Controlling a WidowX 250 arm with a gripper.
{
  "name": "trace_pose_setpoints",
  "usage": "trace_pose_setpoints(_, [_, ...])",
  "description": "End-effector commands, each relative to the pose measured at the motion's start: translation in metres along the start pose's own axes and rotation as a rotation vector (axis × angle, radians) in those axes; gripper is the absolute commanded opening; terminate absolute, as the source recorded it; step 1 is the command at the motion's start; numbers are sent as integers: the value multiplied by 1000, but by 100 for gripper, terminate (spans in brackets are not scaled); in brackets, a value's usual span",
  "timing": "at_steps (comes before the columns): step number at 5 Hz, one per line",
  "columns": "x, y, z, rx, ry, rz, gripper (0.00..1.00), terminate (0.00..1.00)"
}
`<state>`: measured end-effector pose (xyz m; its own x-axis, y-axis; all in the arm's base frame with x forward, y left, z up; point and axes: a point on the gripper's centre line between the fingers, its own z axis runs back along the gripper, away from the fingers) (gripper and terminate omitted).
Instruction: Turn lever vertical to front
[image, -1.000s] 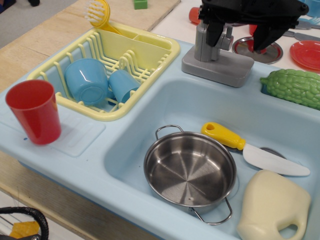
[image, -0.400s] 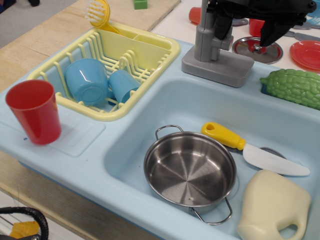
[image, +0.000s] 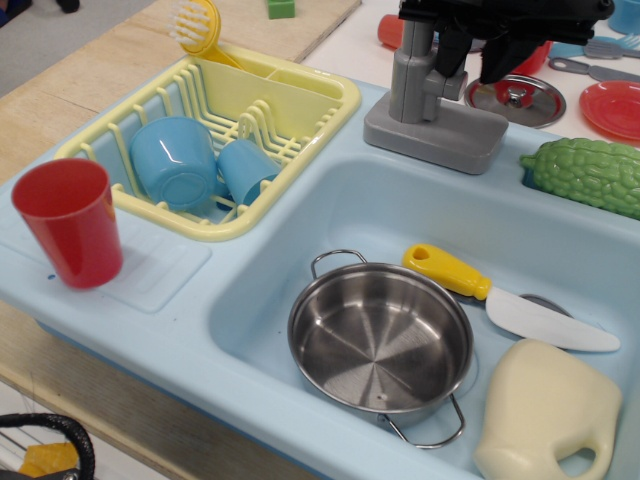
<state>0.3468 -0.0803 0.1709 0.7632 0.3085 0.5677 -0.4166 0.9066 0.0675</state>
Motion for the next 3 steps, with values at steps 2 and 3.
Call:
trace_pose_setpoints(2, [-1,1,24,-2,13,59,0,0])
trace_pose_setpoints(3, [-15,8,28,5,38,102,0,0])
